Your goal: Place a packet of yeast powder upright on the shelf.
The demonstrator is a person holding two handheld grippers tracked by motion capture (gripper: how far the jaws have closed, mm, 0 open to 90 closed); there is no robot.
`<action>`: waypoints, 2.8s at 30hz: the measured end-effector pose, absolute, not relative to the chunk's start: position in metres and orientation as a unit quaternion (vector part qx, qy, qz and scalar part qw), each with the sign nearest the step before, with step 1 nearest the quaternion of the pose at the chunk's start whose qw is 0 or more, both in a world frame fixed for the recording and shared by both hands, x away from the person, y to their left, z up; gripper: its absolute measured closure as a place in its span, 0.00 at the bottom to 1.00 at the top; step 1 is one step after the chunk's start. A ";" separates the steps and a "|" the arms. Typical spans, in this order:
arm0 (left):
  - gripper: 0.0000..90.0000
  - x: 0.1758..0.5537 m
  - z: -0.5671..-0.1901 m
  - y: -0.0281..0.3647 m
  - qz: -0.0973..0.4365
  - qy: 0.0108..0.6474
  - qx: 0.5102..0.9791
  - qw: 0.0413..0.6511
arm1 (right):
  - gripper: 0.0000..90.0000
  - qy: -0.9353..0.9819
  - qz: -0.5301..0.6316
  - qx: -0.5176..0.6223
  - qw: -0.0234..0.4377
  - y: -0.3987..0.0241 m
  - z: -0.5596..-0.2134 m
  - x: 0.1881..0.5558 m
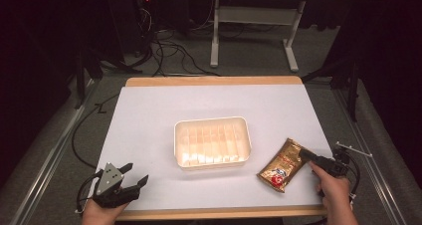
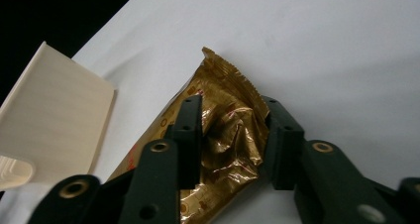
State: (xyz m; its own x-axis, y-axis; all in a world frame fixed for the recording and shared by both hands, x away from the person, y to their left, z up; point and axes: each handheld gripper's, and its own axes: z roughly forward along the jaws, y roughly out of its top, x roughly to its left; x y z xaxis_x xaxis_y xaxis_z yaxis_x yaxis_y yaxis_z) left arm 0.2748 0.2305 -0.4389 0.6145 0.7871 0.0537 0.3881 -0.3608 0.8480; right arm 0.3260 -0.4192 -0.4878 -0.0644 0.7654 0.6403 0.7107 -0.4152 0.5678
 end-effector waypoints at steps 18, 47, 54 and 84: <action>0.37 0.274 -0.439 0.229 0.235 0.365 0.793 0.428 | 0.99 0.574 0.492 0.649 0.087 -0.412 -0.473 0.316; 0.37 0.274 -0.437 0.230 0.238 0.364 0.792 0.429 | 1.00 0.597 0.541 0.564 0.181 -0.371 -0.412 0.288; 0.37 0.274 -0.437 0.229 0.238 0.364 0.792 0.429 | 1.00 0.581 0.562 0.544 0.224 -0.364 -0.391 0.282; 0.38 0.275 -0.436 0.231 0.239 0.363 0.791 0.431 | 1.00 0.569 0.560 0.538 0.271 -0.338 -0.375 0.279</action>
State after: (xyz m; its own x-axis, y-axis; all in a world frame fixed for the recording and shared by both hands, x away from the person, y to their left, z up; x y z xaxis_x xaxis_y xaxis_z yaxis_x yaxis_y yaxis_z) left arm 0.2754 0.2312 -0.4363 0.6224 0.7801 0.0645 0.3690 -0.3650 0.8548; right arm 0.2788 -0.3376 -0.3753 -0.2741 0.9153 0.2950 0.3088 -0.2068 0.9284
